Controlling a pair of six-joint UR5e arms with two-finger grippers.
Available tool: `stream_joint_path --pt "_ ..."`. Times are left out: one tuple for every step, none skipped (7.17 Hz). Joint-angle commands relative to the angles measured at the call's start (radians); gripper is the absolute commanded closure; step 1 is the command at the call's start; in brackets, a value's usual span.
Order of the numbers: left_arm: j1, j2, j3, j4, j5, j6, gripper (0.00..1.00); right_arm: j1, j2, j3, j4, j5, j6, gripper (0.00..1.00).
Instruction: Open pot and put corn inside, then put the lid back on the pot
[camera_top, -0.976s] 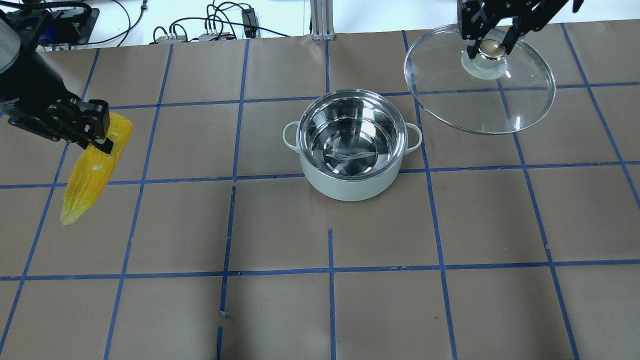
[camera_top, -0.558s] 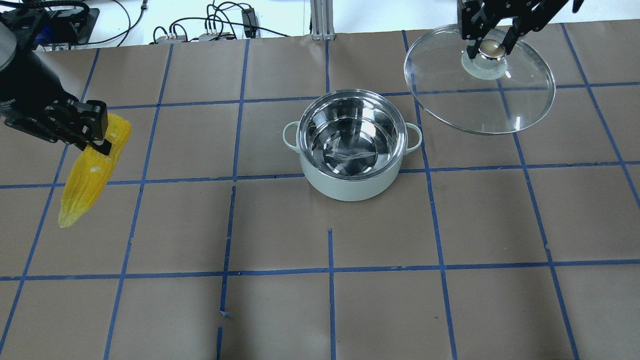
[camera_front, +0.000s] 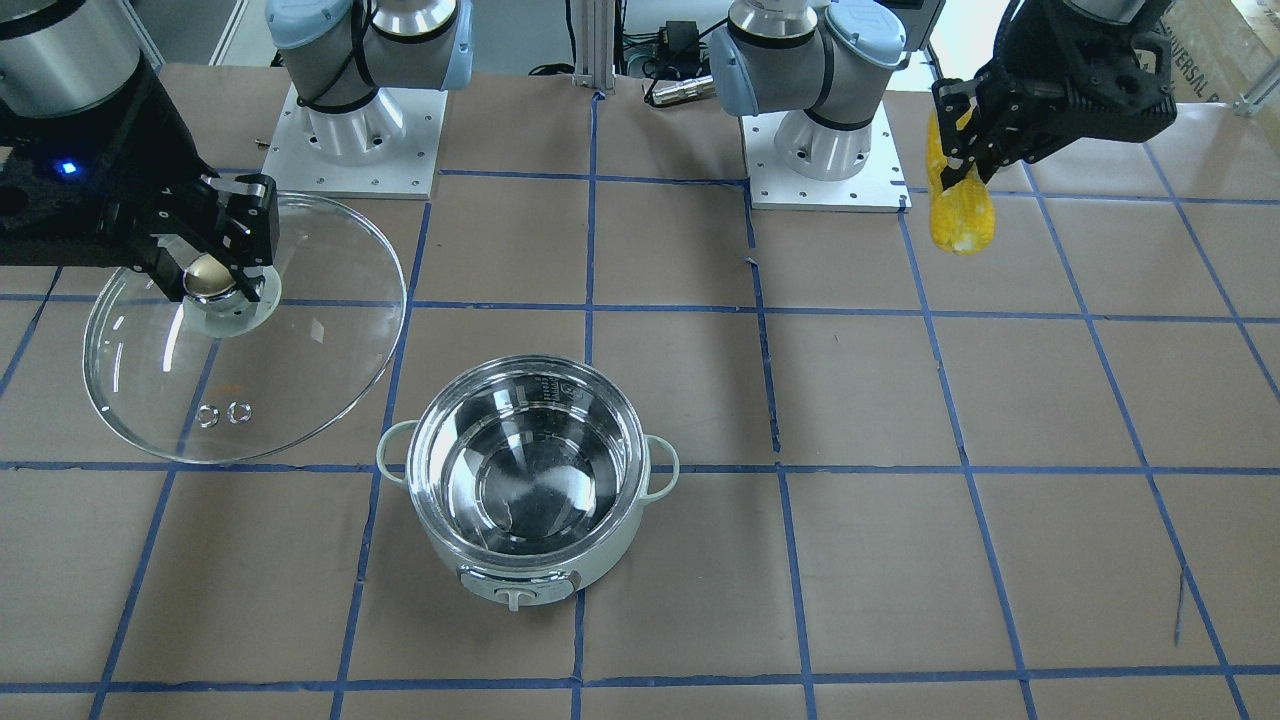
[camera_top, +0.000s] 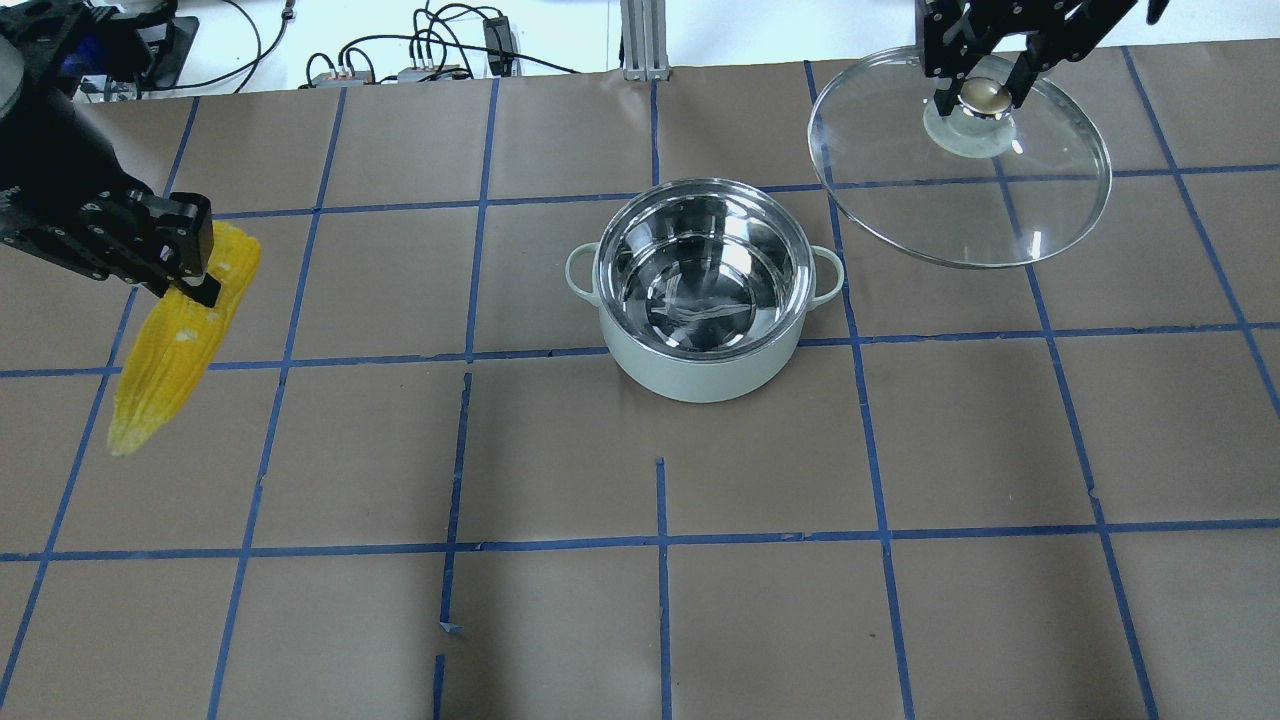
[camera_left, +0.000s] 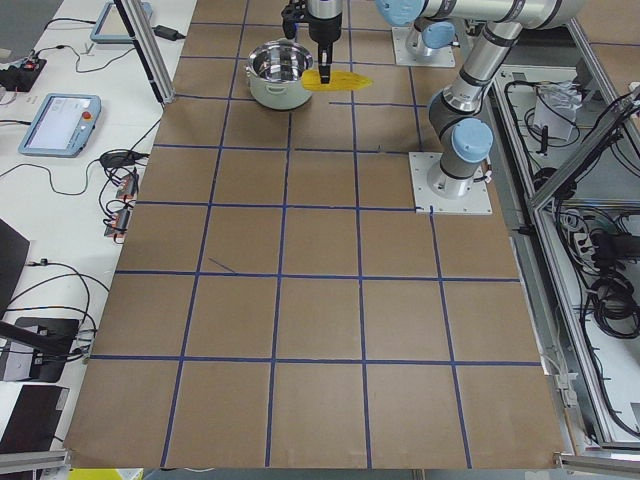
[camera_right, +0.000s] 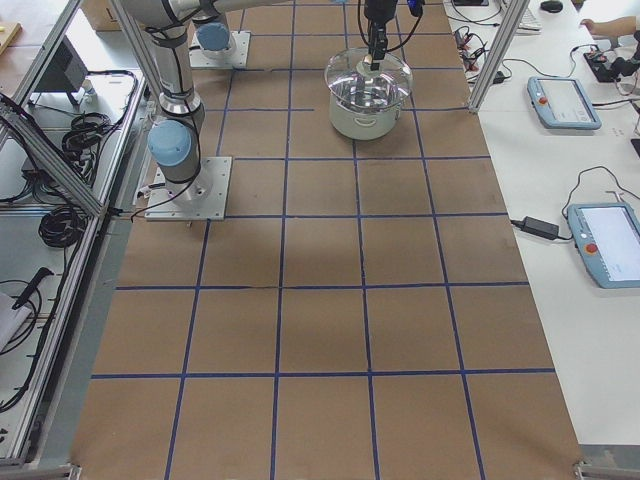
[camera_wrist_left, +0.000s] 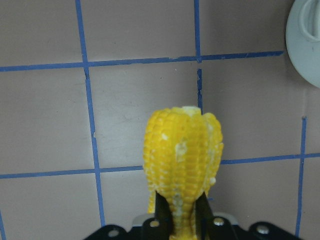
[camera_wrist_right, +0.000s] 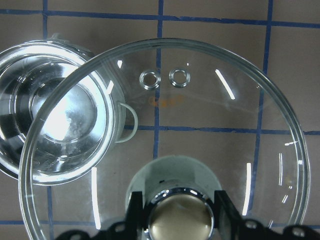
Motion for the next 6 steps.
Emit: stream_joint_path --pt "-0.065 -0.011 0.008 -0.008 -0.007 -0.091 0.98 0.001 -0.001 -0.003 0.0 0.0 0.002 0.65" --pt "-0.08 -0.013 0.008 -0.005 -0.01 -0.108 0.98 0.001 0.001 -0.001 0.0 0.0 -0.001 0.65" --pt "-0.081 -0.014 0.0 -0.001 -0.012 -0.108 0.98 0.001 0.001 0.0 0.0 0.0 -0.001 0.65" --pt "-0.081 -0.016 -0.005 -0.001 -0.015 -0.108 0.98 0.001 -0.001 0.0 0.0 0.0 -0.001 0.65" --pt "-0.082 -0.031 -0.005 0.037 -0.064 -0.14 0.98 0.001 0.001 0.0 0.0 0.0 -0.001 0.65" --pt "-0.125 -0.071 0.012 0.086 -0.073 -0.212 0.98 0.0 -0.001 0.0 0.0 0.0 -0.003 0.65"
